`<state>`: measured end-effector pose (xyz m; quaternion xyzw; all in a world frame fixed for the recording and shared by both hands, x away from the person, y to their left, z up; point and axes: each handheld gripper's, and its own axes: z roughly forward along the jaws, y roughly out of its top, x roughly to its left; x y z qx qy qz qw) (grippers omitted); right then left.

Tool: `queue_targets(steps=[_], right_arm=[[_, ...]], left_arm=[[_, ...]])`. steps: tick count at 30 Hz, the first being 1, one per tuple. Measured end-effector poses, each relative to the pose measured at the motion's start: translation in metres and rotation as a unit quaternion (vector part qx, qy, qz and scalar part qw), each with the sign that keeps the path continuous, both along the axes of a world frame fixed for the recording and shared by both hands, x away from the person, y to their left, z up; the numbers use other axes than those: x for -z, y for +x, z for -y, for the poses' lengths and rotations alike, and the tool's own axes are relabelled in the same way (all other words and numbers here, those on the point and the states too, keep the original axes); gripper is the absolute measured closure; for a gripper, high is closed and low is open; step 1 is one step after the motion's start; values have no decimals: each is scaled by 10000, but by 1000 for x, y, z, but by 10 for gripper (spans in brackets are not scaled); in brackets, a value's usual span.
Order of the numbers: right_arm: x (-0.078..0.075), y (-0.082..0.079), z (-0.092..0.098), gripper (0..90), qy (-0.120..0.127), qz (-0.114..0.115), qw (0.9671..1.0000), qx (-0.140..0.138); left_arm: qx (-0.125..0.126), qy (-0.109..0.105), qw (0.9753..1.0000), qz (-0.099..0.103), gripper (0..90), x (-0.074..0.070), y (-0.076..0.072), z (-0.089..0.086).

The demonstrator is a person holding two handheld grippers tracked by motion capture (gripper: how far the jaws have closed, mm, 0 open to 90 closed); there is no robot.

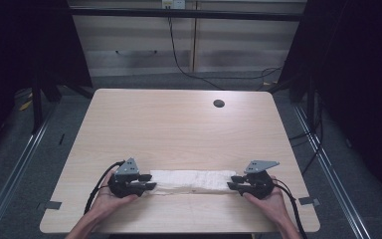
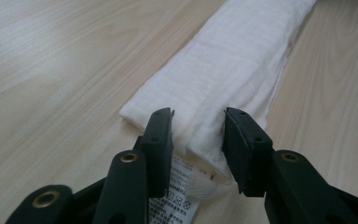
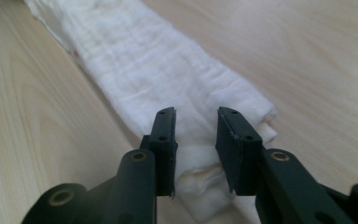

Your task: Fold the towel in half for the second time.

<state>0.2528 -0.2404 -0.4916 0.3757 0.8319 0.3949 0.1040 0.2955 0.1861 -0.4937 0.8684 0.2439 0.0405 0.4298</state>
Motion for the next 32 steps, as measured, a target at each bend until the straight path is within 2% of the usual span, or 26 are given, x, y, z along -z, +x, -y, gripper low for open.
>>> queue_targets(steps=[3,6,8,9,12,14,16,19,20,22,24,25,27,29,30,31,32], right_arm=[[-10,-2,3,623,347,141,9991,177],[-19,-7,5,605,563,284,9976,277],[-25,-11,7,606,643,319,9966,405],[-27,-13,9,603,615,385,9963,455],[-29,-19,14,586,540,395,9954,680],[-30,-23,20,580,457,466,9940,882],[-31,-27,26,569,439,500,9926,1013],[-32,-33,36,545,385,564,9902,1215],[-31,-34,39,535,404,580,9893,1275],[-27,-37,47,533,472,624,9859,1477],[-26,-39,51,529,456,624,9842,1593],[-26,-41,54,516,416,665,9834,1639],[-23,-43,59,480,451,708,9785,1882],[-18,-42,62,449,385,673,9765,2011],[-14,-41,64,437,331,633,9758,2065],[-12,-40,65,420,309,579,9756,2097],[-10,-38,67,387,290,549,9741,2173]], left_arm=[[-192,-236,9995,-86,577,-8,-2,-5],[-349,-447,9984,-66,527,-18,-5,-12],[-485,-375,9981,4,517,-22,-8,-19],[-559,-344,9978,-7,516,-23,-9,-22],[-703,-345,9969,-71,513,-24,-14,-34],[-886,-341,9955,-58,512,-25,-18,-44],[-1149,-344,9928,-73,503,-25,-21,-55],[-1243,-240,9919,-115,477,-22,-29,-67],[-1375,-246,9900,-180,464,-19,-32,-71],[-1610,-263,9865,-146,460,-15,-36,-78],[-1598,-363,9863,-163,433,-17,-38,-85],[-1669,-421,9850,-95,424,-18,-38,-89],[-1883,-405,9813,-41,399,-15,-35,-93],[-1987,-424,9790,-135,359,-11,-34,-93],[-2075,-341,9775,-148,355,-10,-35,-91],[-2085,-54,9780,35,345,-8,-37,-86],[-1943,49,9809,126,334,-8,-39,-83]])
